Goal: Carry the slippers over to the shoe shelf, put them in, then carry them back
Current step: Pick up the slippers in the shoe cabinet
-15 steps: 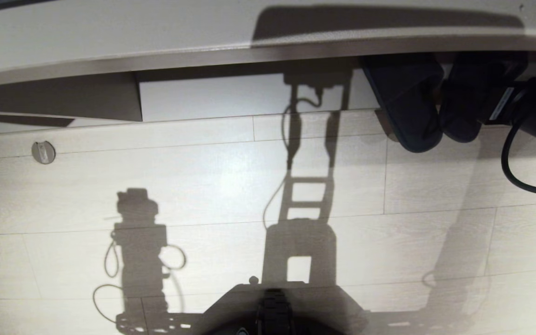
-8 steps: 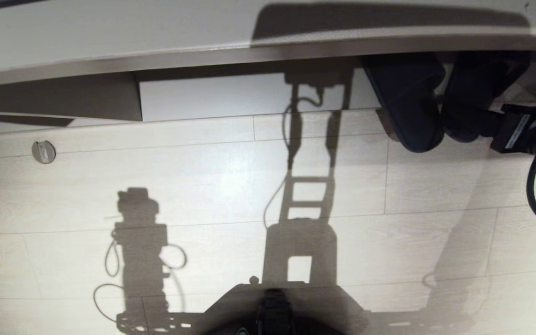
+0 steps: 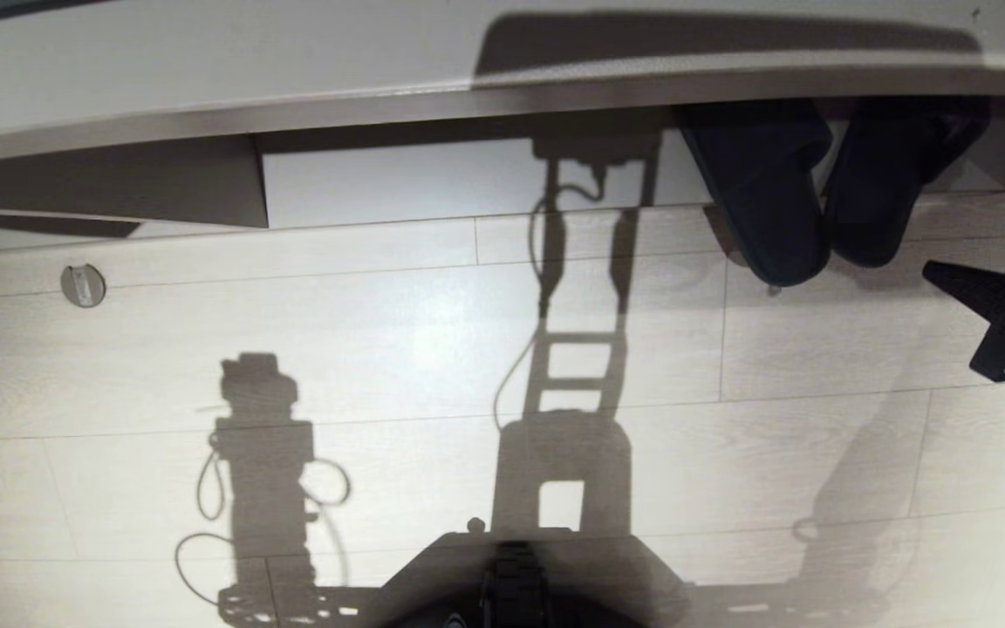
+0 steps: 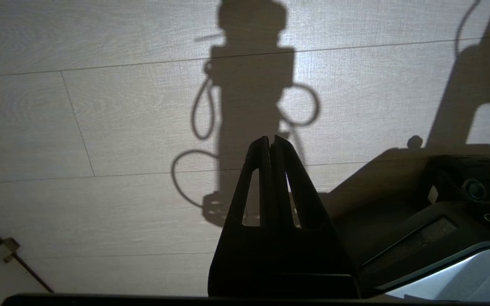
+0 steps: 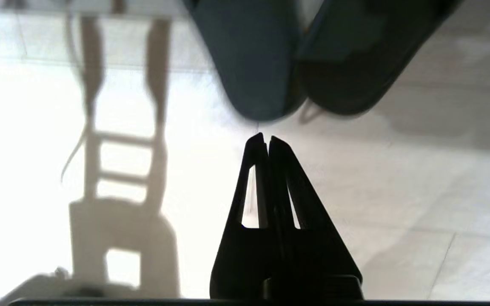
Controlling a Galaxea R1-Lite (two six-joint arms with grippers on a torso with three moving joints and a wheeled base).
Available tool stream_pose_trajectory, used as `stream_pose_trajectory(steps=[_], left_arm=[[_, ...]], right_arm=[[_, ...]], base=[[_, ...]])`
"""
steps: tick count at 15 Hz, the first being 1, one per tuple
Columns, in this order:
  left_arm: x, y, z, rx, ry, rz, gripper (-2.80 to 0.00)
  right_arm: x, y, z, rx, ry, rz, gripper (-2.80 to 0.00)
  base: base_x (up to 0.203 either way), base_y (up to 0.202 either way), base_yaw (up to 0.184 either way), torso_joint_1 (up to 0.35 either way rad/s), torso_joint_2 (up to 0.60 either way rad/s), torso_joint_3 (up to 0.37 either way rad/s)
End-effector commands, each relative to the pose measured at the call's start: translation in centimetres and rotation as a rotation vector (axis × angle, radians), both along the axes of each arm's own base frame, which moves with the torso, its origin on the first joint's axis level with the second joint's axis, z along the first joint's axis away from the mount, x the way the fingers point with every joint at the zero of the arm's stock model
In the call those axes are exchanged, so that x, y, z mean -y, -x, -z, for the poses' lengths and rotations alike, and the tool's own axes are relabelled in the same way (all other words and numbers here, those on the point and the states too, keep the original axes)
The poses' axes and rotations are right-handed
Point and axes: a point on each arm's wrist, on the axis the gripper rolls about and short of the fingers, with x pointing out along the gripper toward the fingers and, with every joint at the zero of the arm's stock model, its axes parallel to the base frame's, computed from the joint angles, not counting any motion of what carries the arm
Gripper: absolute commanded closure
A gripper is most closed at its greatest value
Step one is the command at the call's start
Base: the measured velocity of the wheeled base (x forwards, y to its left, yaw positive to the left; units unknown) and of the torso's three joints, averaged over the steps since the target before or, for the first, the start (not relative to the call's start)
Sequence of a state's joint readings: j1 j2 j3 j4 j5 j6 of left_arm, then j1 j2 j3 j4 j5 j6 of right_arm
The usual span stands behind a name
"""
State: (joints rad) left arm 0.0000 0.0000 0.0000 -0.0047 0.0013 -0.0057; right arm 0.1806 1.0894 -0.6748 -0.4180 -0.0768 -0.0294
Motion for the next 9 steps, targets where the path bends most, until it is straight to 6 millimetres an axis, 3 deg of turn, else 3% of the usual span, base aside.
stream_pose_trajectory(steps=[1, 2, 5, 9], left_arm=[[0.0, 0.0, 0.0, -0.001, 0.000, 0.000, 0.00], [0.0, 0.0, 0.0, -0.002, 0.000, 0.000, 0.00], [0.0, 0.0, 0.0, 0.000, 0.000, 0.000, 0.00], [0.0, 0.0, 0.0, 0.000, 0.000, 0.000, 0.00]], right_arm=[[0.0, 0.9, 0.1, 0.013, -0.001, -0.011, 0.00], [-0.1, 1.3, 0.7, -0.001, 0.003, -0.016, 0.00], [0.0, 2.8, 4.9, -0.119, 0.029, -0.024, 0.00], [0.5, 5.1, 6.4, -0.105, 0.031, 0.021, 0.00]], base=[[0.000, 0.000, 0.000, 0.000, 0.00, 0.000], [0.000, 0.000, 0.000, 0.000, 0.00, 0.000], [0.000, 0.000, 0.000, 0.000, 0.00, 0.000], [0.000, 0.000, 0.000, 0.000, 0.00, 0.000]])
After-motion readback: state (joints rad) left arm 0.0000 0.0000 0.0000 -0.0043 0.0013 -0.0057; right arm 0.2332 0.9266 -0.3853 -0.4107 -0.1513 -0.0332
